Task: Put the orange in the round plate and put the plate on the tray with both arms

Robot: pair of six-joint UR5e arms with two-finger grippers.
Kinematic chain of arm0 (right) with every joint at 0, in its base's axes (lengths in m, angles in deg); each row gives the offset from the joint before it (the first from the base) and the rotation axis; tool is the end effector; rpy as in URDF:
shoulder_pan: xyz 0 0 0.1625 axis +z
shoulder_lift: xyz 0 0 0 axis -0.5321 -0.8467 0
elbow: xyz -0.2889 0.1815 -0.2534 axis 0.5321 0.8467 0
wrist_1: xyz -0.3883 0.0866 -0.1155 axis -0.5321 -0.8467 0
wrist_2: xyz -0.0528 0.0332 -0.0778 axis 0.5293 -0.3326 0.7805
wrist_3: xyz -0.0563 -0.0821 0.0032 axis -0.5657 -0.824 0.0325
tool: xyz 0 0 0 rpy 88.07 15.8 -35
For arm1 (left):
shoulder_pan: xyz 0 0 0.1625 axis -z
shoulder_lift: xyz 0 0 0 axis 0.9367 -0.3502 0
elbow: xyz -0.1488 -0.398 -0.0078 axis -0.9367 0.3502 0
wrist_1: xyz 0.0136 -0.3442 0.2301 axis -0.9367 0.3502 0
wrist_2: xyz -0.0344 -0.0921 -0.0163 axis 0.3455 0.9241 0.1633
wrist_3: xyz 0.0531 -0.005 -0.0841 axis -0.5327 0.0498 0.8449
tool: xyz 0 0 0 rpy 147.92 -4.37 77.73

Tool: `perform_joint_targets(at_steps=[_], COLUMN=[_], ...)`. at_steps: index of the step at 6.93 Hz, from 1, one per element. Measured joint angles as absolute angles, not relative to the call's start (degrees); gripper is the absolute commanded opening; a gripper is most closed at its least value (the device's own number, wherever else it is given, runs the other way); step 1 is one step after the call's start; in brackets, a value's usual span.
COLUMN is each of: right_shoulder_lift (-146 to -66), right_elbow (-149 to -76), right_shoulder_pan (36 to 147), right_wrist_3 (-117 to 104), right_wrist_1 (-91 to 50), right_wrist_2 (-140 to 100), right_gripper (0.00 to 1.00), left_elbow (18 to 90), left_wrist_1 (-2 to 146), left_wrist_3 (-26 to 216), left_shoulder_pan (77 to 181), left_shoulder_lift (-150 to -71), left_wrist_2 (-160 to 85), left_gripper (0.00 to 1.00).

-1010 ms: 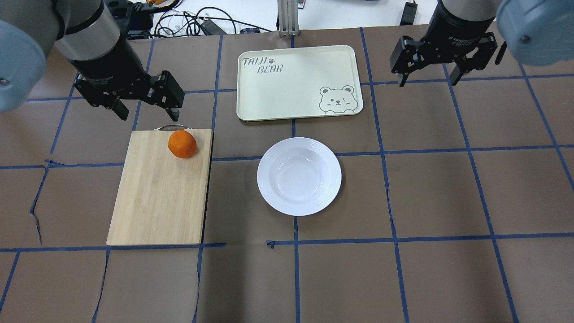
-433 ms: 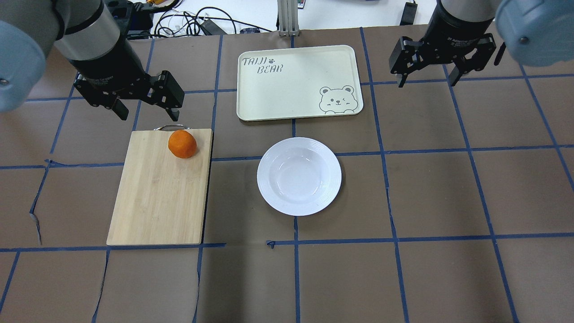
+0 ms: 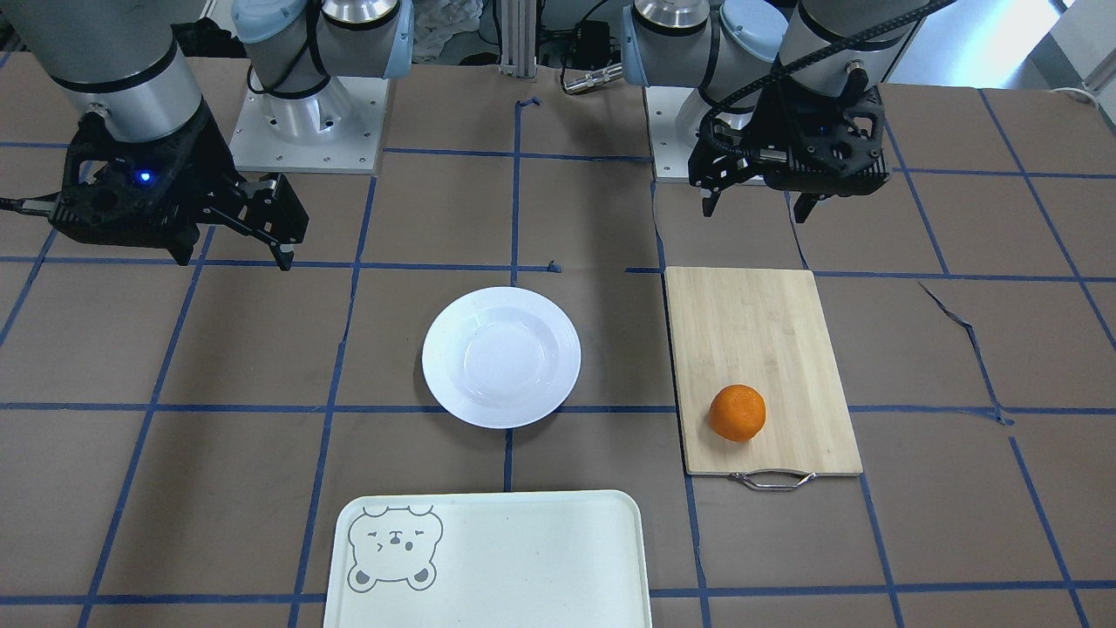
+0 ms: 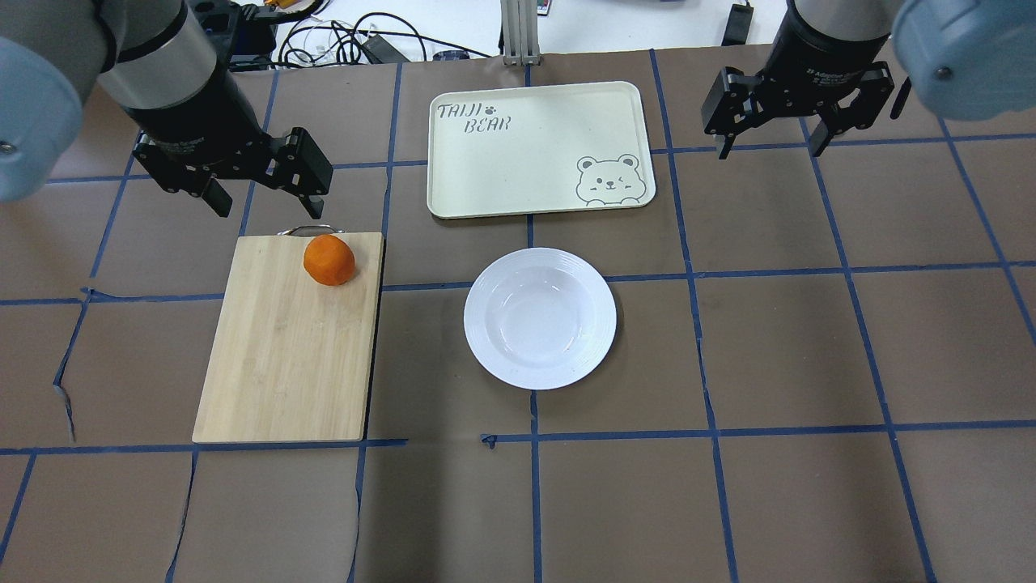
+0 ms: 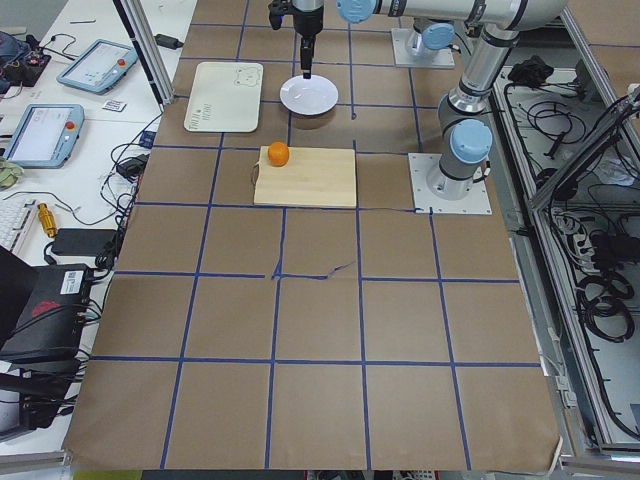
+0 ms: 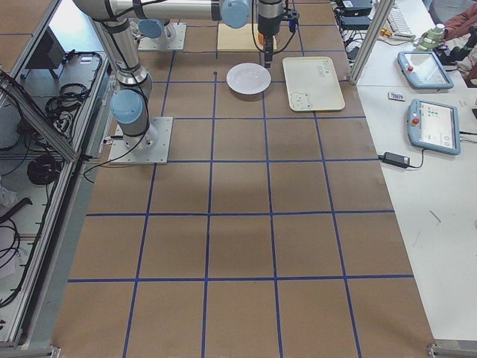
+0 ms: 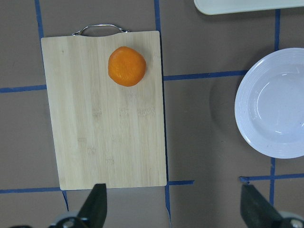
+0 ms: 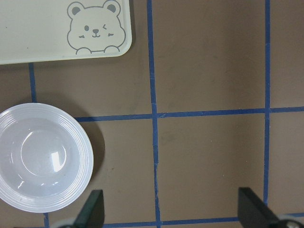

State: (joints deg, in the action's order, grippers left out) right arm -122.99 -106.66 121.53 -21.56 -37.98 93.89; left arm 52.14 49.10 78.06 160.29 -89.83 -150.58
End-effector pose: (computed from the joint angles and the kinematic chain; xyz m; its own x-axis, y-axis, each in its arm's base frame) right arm 0.1260 -0.5251 0.4870 -0.9993 0.0340 0.0147 0.0332 0.9981 -0.0528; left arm -0.1369 -0.4778 0.4994 -0.9981 0.0556 -0.0279 0.0547 0.9980 0.0304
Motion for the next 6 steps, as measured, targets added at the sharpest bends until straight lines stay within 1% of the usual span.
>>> perform_joint_targets(at_steps=[6], right_shoulder_lift=[-122.74], right_elbow=[-106.65], right_shoulder_pan=[121.45], right_wrist_3=[-21.98], right_wrist_1=[-38.75], right_wrist_2=[94.23], right_gripper=[1.0], left_elbow=[52.14], left_wrist_1=[49.1], left_wrist_3=[77.97], left_shoulder_pan=[160.29], left_shoulder_lift=[-89.83], left_wrist_2=[-150.6], left_gripper=[1.0])
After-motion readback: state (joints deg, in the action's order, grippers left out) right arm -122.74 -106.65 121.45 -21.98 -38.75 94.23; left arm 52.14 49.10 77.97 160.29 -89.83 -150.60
